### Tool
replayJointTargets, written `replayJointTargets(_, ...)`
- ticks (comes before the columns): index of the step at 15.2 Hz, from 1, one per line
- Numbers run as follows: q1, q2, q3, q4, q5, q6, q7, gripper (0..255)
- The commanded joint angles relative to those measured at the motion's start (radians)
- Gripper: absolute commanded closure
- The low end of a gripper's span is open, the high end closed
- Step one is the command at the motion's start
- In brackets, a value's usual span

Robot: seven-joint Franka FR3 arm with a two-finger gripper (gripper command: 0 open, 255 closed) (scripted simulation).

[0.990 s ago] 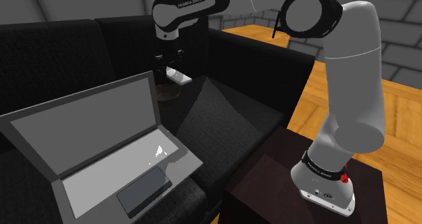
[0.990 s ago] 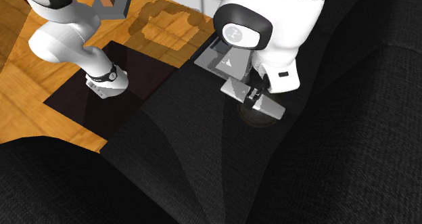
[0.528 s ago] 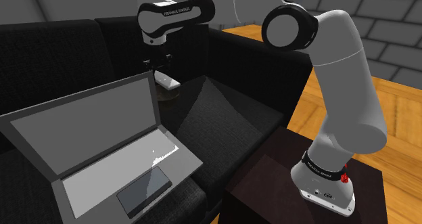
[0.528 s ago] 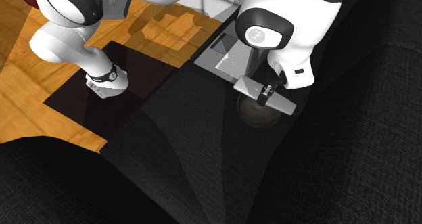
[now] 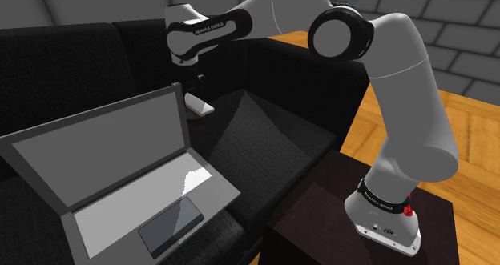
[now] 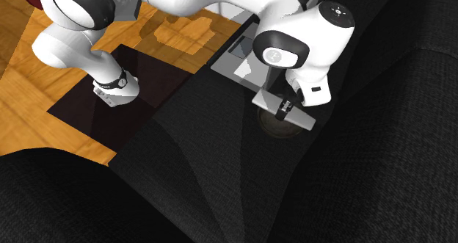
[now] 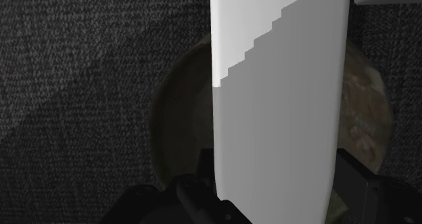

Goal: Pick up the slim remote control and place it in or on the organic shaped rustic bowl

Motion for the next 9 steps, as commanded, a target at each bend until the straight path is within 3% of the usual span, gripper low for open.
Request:
replayJointTargets(1,0.000,0.005,0.000,-0.018,-0.001,0.023,0.001,255)
replayJointTargets(9,0.000,0.008,0.000,-0.023,-0.001,0.031,0.002,255)
